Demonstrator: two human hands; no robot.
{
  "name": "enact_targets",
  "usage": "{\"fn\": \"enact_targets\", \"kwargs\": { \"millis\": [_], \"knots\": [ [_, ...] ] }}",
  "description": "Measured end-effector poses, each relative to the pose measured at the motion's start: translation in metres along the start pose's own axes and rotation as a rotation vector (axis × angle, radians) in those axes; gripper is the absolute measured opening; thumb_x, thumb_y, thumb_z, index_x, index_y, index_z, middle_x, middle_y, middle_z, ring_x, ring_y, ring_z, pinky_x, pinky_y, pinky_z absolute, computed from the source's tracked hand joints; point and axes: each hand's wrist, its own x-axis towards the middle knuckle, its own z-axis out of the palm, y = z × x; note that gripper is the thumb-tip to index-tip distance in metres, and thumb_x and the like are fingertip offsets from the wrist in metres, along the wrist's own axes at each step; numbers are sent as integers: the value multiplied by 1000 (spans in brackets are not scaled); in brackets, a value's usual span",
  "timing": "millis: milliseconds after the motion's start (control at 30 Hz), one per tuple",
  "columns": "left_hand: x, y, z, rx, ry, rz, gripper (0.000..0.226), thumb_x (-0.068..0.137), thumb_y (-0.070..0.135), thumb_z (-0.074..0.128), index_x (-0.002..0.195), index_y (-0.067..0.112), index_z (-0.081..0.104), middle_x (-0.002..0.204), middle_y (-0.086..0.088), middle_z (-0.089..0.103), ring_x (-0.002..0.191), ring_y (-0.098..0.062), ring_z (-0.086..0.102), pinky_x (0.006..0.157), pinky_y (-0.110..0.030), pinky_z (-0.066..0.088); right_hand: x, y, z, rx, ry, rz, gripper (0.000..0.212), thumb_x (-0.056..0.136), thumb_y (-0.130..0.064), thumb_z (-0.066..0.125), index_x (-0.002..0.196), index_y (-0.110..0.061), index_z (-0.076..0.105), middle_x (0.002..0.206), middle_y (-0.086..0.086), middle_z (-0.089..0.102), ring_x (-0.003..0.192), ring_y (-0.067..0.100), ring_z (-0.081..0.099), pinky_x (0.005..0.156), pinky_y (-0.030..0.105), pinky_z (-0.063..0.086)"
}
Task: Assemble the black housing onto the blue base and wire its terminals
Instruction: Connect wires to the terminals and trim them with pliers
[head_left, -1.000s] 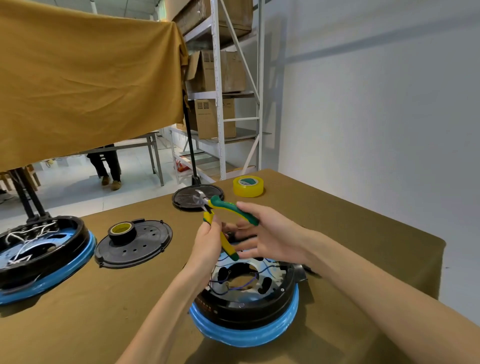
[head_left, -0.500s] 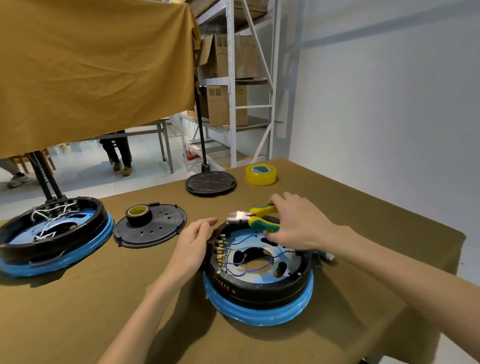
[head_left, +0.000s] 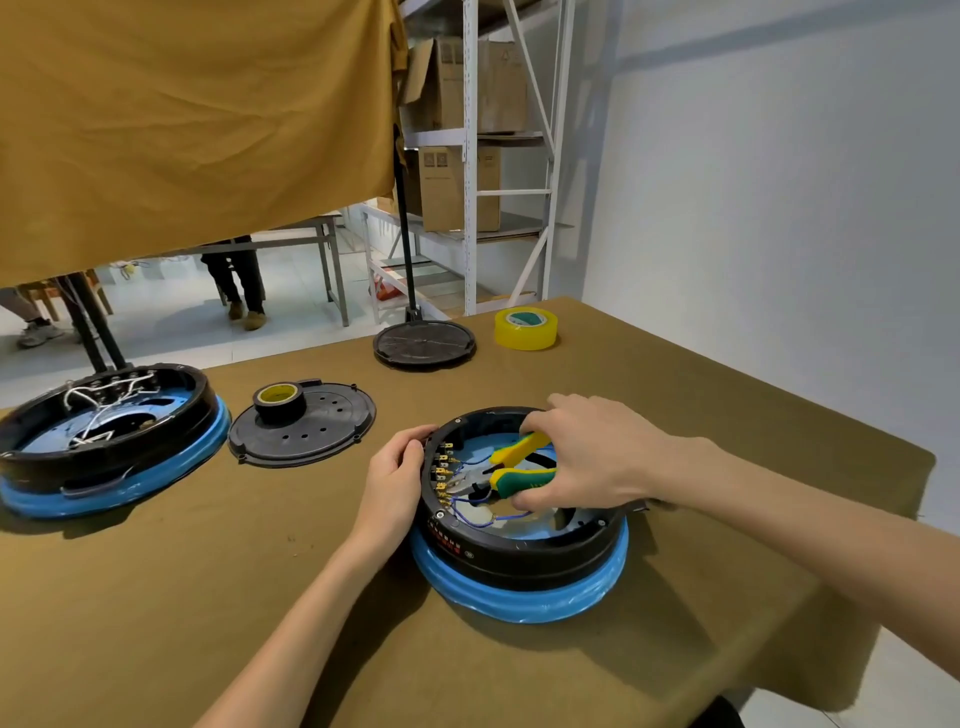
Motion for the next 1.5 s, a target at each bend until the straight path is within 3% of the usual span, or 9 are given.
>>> {"fn": "enact_targets", "kwargs": {
  "millis": [100, 200, 367, 567, 700, 833, 1133, 1333, 1500],
  "knots": [
    [0, 0, -1, 0, -1, 7, 31, 110, 16, 38, 124, 19, 66, 115, 4, 70, 108, -8, 65, 82, -16, 53, 7, -7, -6, 26, -115, 43, 87, 73, -85, 62, 129, -18, 61, 102, -3, 59, 91, 21, 58, 72, 37, 53],
    [0, 0, -1, -13, -9, 9, 31, 110, 16, 38, 124, 19, 65, 114, 4, 70, 107, -6, 66, 75, -10, 52, 10, -9, -9, 24, -119, 65, 83, 73, -83, 63, 121, -14, 64, 104, 3, 65, 93, 23, 63, 79, 42, 57],
    [0, -1, 0, -25, -6, 13, 31, 110, 16, 37, 124, 20, 65, 114, 5, 70, 106, -6, 66, 77, -12, 52, 13, -8, -8, 22, -168, 72, 86, 70, -86, 61, 119, -15, 64, 107, 4, 67, 94, 24, 65, 78, 42, 58],
    [-1, 0, -2, -27, -8, 12, 32, 110, 17, 38, 127, 18, 65, 114, 6, 70, 105, -3, 66, 80, -16, 54, 44, 20, -21, 369, -522, 151, 58, 77, -74, 70, 100, -21, 72, 83, -2, 65, 77, 15, 57, 67, 28, 40],
    [-1, 0, -2, -31, -14, 7, 33, 110, 17, 37, 129, 17, 65, 115, 7, 69, 104, -3, 66, 77, -13, 54, 63, 28, -13, 508, -703, 202, 65, 70, -76, 74, 109, -25, 67, 78, -3, 67, 67, 15, 52, 54, 26, 36],
    [-1, 0, -1, -29, -17, 4, 32, 111, 18, 37, 128, 19, 64, 115, 6, 69, 107, -6, 66, 78, -14, 54, 76, 29, -8, 575, -829, 205, 60, 75, -71, 75, 108, -22, 68, 84, 2, 71, 65, 15, 54, 53, 24, 37],
    [0, 0, -1, -23, -17, 14, 31, 111, 17, 37, 127, 19, 63, 113, 7, 69, 98, 3, 66, 75, -11, 53, 89, 38, -6, 617, -911, 209, 59, 84, -66, 71, 121, -20, 70, 91, 5, 71, 68, 15, 56, 55, 24, 39],
    [0, 0, -1, -26, -18, 10, 31, 110, 17, 37, 126, 19, 64, 113, 5, 69, 105, -5, 66, 82, -18, 55, 92, 40, -4, 662, -928, 203, 57, 85, -65, 71, 118, -19, 71, 90, 6, 71, 69, 15, 56, 54, 23, 42],
    [1, -2, 0, -14, -18, 16, 32, 111, 17, 36, 126, 20, 64, 113, 6, 69, 100, 3, 66, 79, -13, 54, 91, 42, -1, 695, -926, 206, 56, 78, -69, 72, 105, -20, 73, 87, 5, 70, 65, 15, 57, 53, 21, 41]
  ]
}}
